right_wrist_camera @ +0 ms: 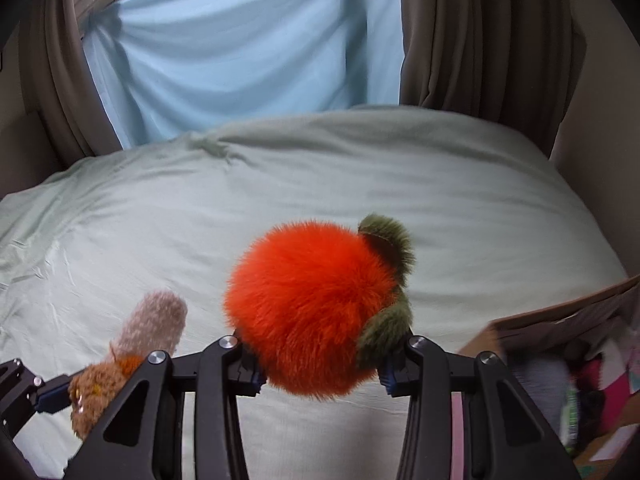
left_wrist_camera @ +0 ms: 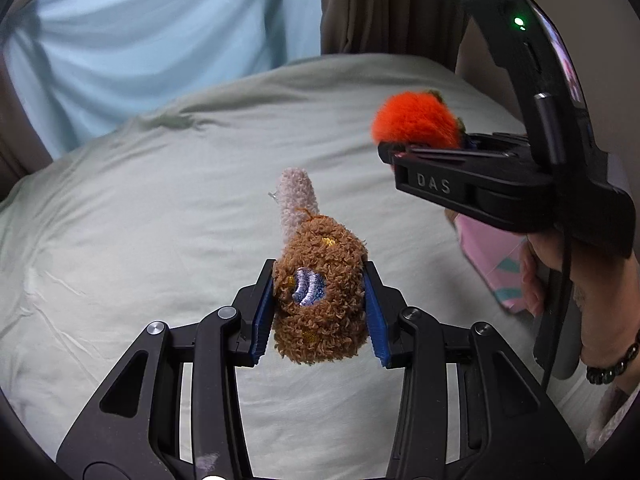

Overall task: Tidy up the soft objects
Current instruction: 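Lift the brown plush and orange pompom and carry them over the box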

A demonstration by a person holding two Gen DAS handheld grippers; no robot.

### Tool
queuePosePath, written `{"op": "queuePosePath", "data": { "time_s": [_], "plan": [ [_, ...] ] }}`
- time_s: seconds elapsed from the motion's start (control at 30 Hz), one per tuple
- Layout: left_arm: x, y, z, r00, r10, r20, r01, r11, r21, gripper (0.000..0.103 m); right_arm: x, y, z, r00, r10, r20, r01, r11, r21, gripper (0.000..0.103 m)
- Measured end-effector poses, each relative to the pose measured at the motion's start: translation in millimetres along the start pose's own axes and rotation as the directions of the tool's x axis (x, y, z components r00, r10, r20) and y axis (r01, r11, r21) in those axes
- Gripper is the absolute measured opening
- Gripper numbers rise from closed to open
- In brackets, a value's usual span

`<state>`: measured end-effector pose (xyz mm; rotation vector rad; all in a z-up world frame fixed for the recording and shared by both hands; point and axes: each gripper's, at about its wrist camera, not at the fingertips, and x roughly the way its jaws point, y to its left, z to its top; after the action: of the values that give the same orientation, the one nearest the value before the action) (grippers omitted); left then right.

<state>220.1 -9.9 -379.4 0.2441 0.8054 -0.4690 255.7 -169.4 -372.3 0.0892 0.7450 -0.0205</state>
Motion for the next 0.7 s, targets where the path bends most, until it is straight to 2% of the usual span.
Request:
{"op": "queuePosePath", "data": {
  "time_s": [0.33, 0.7],
  "plan": [
    [-70, -44, 67, 0.996, 0.044, 0.075, -0.042, 0.999, -0.019, 0.037, -109, -46, 41, 0.999, 0.008, 0.052, -0.009, 1.000, 0.008, 0.039],
    [-137, -144, 143, 0.986, 0.053, 0.159, -0.044, 0.997, -0.058, 0.037, -229, -140, 75, 0.994, -0.005, 0.112, 0.003, 1.000, 0.020, 0.039]
  ]
}}
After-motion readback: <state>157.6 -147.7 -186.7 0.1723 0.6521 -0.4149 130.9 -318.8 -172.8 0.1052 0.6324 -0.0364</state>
